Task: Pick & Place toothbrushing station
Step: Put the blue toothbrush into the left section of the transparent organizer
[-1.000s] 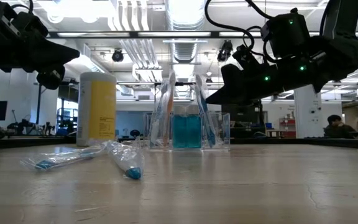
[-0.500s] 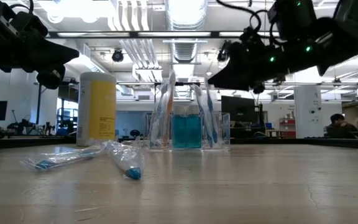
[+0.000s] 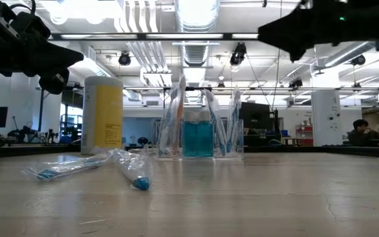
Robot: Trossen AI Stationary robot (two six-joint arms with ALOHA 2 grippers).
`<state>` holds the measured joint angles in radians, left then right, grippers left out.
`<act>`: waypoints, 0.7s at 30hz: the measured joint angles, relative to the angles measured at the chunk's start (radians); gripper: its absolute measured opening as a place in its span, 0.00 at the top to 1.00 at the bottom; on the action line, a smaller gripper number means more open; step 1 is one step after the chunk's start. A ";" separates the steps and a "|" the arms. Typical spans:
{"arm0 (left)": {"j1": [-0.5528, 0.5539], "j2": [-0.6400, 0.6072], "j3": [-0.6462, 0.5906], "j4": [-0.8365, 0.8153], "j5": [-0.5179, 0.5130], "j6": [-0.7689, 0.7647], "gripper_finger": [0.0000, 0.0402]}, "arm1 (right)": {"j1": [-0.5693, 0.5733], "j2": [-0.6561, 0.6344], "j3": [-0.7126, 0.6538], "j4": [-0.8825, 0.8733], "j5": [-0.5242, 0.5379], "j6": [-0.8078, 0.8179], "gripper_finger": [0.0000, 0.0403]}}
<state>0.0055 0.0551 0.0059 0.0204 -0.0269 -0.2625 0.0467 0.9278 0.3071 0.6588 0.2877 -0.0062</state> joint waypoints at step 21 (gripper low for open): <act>0.000 0.083 0.000 -0.001 -0.079 0.000 0.99 | -0.008 -0.371 -0.298 0.179 -0.144 -0.026 0.98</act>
<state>0.0059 0.1385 0.0059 0.0191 -0.1060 -0.2623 0.0391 0.5569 0.0086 0.8382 0.1441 -0.0320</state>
